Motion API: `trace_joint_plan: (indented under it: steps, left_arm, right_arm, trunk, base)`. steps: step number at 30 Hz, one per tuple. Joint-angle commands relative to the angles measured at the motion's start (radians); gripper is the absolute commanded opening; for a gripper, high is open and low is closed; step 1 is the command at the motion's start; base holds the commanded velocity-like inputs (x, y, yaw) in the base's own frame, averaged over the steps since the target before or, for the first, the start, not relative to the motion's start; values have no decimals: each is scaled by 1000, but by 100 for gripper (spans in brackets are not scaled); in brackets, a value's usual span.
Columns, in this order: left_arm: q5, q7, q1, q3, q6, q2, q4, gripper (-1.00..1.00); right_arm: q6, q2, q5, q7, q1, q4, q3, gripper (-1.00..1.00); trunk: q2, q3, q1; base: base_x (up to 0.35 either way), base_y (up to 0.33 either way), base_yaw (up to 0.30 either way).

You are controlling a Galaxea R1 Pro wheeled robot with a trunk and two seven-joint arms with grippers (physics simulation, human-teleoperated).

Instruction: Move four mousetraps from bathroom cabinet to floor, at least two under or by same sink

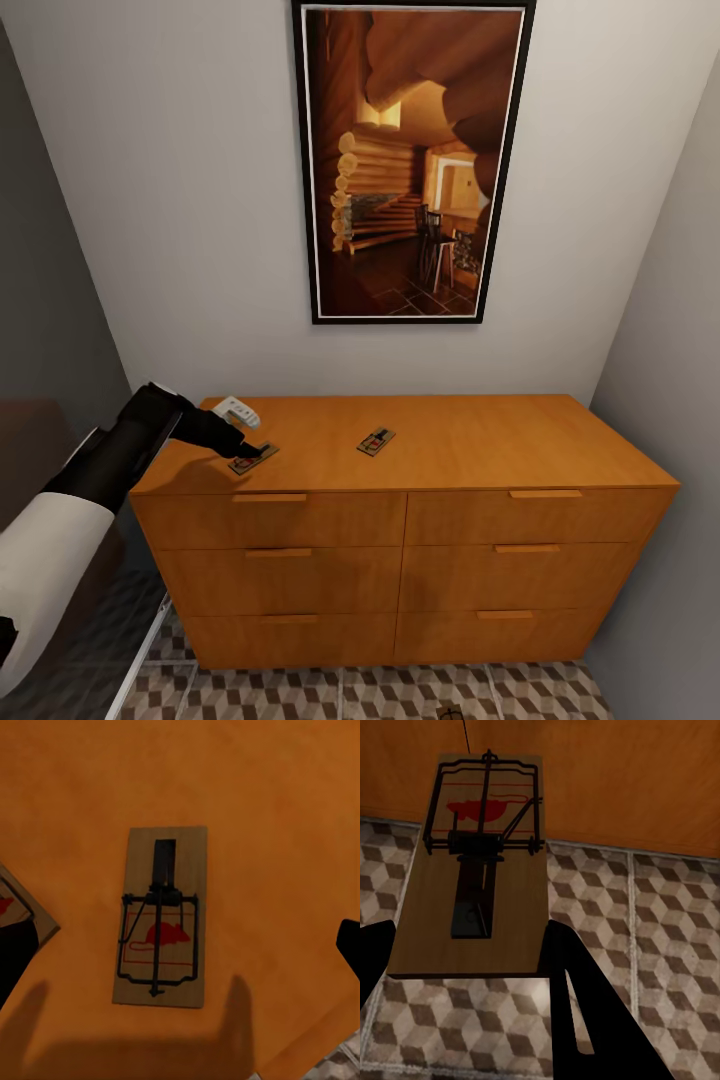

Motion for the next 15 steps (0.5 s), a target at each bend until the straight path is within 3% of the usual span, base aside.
trace_joint_plan:
  steps: [1, 15]
  left_arm:
    - [-10, -9, -1, -1, 3, -2, -2, 100]
    - [-10, -9, -1, -3, 3, -6, -1, 100]
  right_arm:
    - [-2, 0, 7, -7, -1, 1, 1, -100]
    - [-2, 0, 8, -7, -1, 1, 1, -100]
  trunk:
    - [-1, -1, 0]
    - [-1, -10, 0]
  base:
    - [0, 0, 0]
    - [0, 0, 0]
